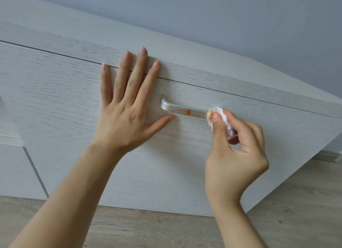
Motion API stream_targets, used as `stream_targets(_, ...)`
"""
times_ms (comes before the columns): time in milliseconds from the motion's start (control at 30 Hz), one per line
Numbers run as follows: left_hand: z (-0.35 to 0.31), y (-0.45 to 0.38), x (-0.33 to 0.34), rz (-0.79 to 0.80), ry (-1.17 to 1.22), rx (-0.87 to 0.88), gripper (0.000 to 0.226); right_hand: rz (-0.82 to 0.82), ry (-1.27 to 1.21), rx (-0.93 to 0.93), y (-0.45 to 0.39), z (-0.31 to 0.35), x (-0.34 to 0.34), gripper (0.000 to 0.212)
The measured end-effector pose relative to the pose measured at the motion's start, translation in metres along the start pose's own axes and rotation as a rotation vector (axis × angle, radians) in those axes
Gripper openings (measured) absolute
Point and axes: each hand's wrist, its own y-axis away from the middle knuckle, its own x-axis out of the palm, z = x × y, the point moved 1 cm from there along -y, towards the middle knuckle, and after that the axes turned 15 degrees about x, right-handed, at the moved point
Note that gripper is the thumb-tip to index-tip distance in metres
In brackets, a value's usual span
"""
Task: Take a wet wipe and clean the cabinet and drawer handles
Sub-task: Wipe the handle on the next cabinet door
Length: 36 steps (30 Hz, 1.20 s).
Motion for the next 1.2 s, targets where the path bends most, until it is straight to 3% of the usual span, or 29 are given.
stream_targets(133, 0.000, 0.000, -0.001, -0.008, 0.010, 0.004, 0.087, 0.105, 0.040, -0.075, 0.005, 0.007, 0.003, 0.010)
stream_targets(267, 0.002, 0.001, -0.001, -0.013, 0.033, 0.008, 0.086, 0.023, -0.035, 0.101, 0.005, 0.007, 0.002, 0.006)
stream_targets(500, 0.004, 0.007, 0.001, 0.004, 0.011, 0.015, 0.087, -0.008, 0.009, 0.069, 0.004, 0.010, 0.005, 0.006)
stream_targets(600, 0.004, 0.006, 0.001, 0.002, 0.014, 0.015, 0.087, 0.069, 0.052, 0.000, 0.006, 0.011, 0.005, 0.007)
stream_targets(733, 0.005, 0.007, -0.001, -0.004, 0.023, 0.012, 0.086, 0.042, -0.039, 0.163, 0.003, 0.014, 0.005, 0.007)
stream_targets(833, 0.007, 0.006, -0.002, -0.006, 0.015, 0.024, 0.085, 0.168, -0.004, 0.127, 0.003, 0.026, 0.007, 0.006)
stream_targets(1000, 0.009, 0.008, 0.001, -0.016, 0.009, 0.031, 0.085, 0.188, -0.122, 0.300, -0.005, 0.033, 0.000, 0.011)
stream_targets(1200, 0.009, 0.008, 0.004, -0.035, -0.017, 0.035, 0.086, 0.298, -0.017, 0.113, -0.007, 0.035, 0.005, 0.016)
